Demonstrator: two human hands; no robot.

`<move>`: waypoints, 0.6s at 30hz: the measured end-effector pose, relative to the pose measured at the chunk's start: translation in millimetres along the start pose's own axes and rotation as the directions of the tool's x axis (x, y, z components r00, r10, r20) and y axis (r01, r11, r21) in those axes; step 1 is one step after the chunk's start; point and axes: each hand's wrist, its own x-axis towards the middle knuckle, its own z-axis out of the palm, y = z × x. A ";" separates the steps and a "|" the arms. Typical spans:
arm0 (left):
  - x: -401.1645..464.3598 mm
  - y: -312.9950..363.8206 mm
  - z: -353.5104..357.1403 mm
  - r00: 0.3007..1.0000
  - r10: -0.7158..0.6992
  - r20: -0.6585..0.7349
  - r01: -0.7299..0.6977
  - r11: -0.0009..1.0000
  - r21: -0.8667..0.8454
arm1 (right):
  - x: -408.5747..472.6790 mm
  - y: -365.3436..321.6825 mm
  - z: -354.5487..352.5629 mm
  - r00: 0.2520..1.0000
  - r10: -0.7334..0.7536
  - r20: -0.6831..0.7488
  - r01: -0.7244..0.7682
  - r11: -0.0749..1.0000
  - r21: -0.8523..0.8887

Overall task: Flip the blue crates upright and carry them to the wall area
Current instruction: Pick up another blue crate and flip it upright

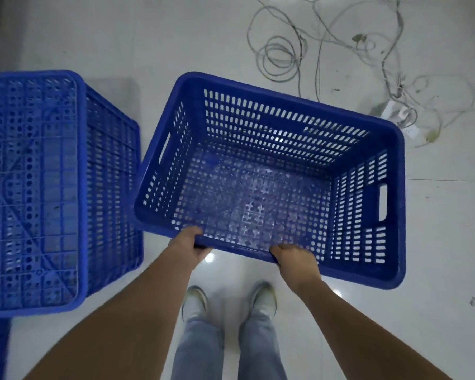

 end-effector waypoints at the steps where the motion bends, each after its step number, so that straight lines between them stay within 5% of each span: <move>1: 1.1 -5.7 -2.5 1.000 -0.021 -0.006 0.021 1.000 0.001 | -0.4 1.8 4.5 0.997 0.017 0.073 -0.018 1.000 0.008; 7: 17.7 -35.8 -21.2 0.993 -0.105 -0.055 0.112 0.984 0.141 | -3.4 1.9 37.6 0.977 0.072 0.203 -0.077 0.997 0.018; 18: 45.8 -103.3 -54.2 0.960 -0.257 -0.110 0.268 0.958 0.105 | -17.0 25.1 104.2 0.927 0.100 0.363 -0.112 0.994 0.013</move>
